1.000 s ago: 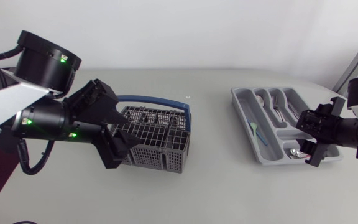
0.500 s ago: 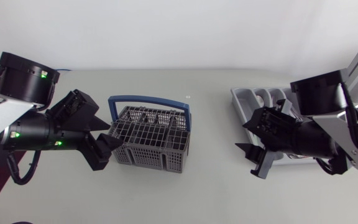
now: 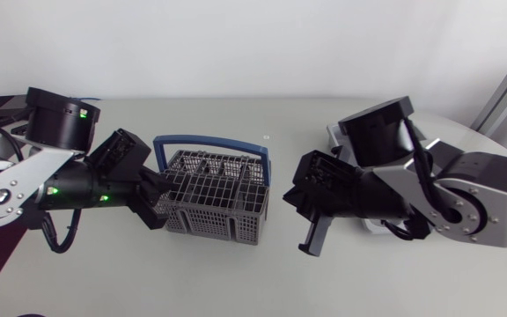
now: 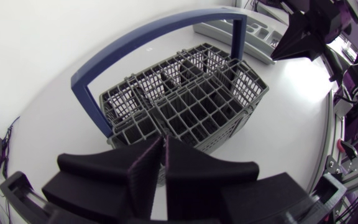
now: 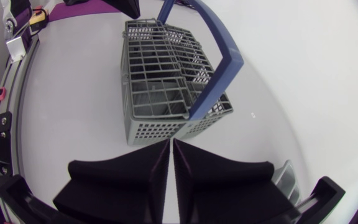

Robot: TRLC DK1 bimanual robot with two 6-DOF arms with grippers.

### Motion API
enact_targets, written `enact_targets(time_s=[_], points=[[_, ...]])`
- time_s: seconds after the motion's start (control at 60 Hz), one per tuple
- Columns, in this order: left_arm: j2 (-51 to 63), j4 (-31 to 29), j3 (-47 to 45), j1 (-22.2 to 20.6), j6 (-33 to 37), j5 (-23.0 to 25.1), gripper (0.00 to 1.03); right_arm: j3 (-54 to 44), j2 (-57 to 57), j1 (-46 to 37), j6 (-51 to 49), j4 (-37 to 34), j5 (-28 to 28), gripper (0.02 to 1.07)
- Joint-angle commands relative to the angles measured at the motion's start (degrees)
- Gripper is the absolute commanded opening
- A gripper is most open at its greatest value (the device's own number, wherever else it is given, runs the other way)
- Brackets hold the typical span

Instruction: Unload the cutlery basket into the drawer organizer.

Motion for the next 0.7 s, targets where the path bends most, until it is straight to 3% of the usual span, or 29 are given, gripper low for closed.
enact_targets(time_s=[0.0, 0.683], points=[[1.7, 0.8, -0.9, 0.7, -1.4, -0.5, 0.14, 2.3, 1.8, 1.3, 2.5, 1.6, -0.2, 0.08], [10.4, 6.1, -0.7, 1.0, -1.5, -1.9, 0.12, 4.6, 13.0, 3.3, 4.4, 10.6, -2.0, 0.08]])
